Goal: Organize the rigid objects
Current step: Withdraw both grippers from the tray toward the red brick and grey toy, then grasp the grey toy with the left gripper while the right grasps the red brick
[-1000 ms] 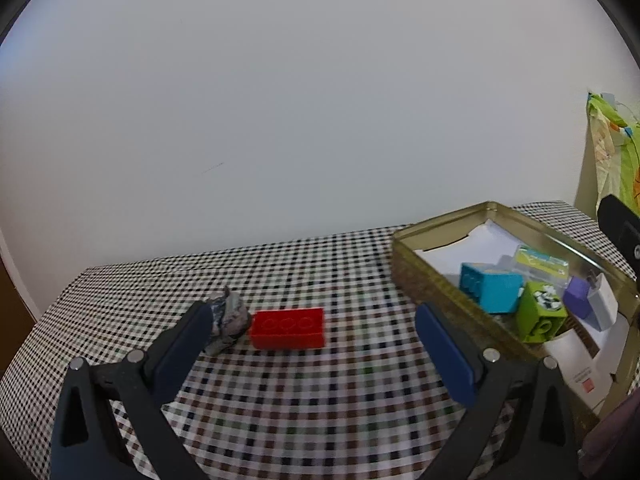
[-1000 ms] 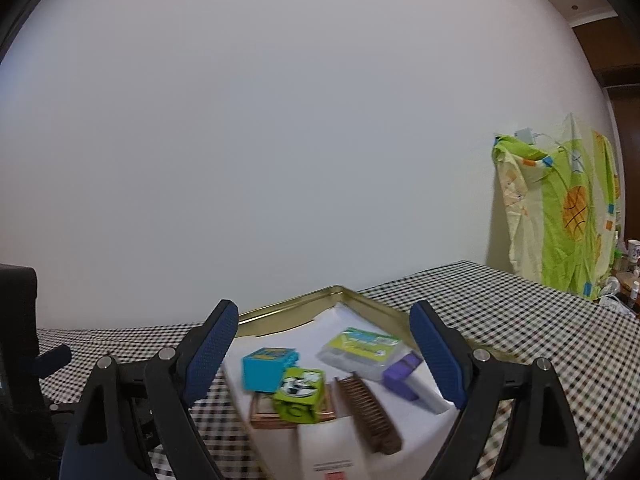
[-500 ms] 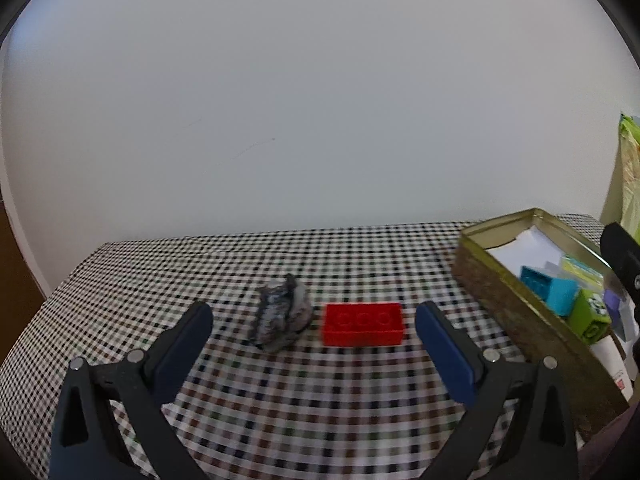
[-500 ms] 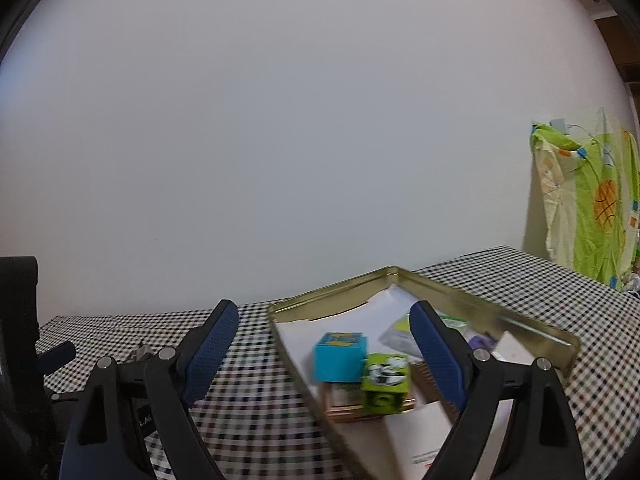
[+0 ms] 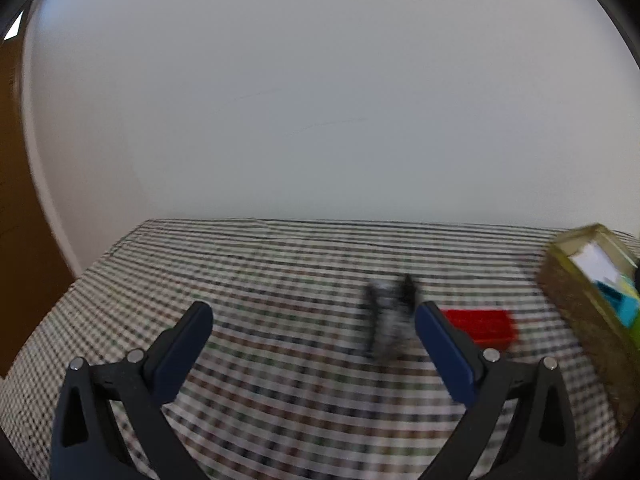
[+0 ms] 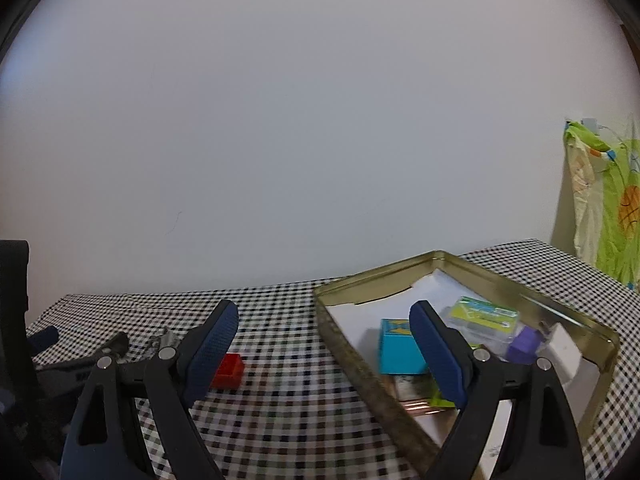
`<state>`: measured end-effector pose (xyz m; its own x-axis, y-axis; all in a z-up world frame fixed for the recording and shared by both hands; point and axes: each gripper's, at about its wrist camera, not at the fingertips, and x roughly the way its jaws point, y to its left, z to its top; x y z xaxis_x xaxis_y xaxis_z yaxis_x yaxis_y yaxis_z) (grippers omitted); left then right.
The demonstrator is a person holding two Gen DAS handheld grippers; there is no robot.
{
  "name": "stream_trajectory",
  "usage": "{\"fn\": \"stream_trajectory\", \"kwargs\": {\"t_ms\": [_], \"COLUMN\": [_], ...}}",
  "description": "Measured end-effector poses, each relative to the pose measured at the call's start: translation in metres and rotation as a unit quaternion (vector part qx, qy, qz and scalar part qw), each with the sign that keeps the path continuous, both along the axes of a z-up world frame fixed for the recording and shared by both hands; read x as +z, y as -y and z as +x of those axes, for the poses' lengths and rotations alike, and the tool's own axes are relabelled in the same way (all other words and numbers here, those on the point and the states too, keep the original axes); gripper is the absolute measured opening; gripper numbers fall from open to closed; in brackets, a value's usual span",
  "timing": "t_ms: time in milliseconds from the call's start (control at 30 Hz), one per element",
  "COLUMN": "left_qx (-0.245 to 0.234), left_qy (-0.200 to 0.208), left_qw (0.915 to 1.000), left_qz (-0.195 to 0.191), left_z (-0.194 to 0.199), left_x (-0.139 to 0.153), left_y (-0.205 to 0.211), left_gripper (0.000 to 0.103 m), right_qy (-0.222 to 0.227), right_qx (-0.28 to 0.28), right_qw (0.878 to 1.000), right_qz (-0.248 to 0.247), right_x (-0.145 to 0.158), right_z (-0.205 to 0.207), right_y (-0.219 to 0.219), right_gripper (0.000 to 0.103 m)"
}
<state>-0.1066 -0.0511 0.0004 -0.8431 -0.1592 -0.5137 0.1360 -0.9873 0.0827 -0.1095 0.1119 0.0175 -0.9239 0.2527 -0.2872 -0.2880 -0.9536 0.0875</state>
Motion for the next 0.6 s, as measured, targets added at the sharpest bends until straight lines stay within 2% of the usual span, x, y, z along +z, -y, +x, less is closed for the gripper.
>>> {"fn": "stream_trajectory", "kwargs": {"t_ms": [200, 367, 500, 600], "left_qx": [0.058, 0.086, 0.089, 0.088], "left_qy": [0.015, 0.03, 0.035, 0.036], "left_qw": [0.9978, 0.994, 0.9943, 0.9949], "left_qz": [0.029, 0.061, 0.048, 0.034], "left_z": [-0.013, -0.017, -0.016, -0.018], "left_x": [-0.003, -0.008, -0.01, -0.008], "left_y": [0.042, 0.058, 0.06, 0.058], "left_gripper": [0.102, 0.102, 0.102, 0.102], "right_qy": [0.031, 0.089, 0.153, 0.19], "right_qx": [0.039, 0.073, 0.102, 0.101], "right_qw": [0.999, 0.993, 0.982, 0.975], "right_qz": [0.007, -0.01, -0.043, -0.065], "right_x": [-0.002, -0.009, -0.021, -0.031], "right_z": [-0.023, -0.057, -0.085, -0.098], "right_y": [0.02, 0.032, 0.042, 0.049], "right_gripper": [0.089, 0.089, 0.089, 0.089]}}
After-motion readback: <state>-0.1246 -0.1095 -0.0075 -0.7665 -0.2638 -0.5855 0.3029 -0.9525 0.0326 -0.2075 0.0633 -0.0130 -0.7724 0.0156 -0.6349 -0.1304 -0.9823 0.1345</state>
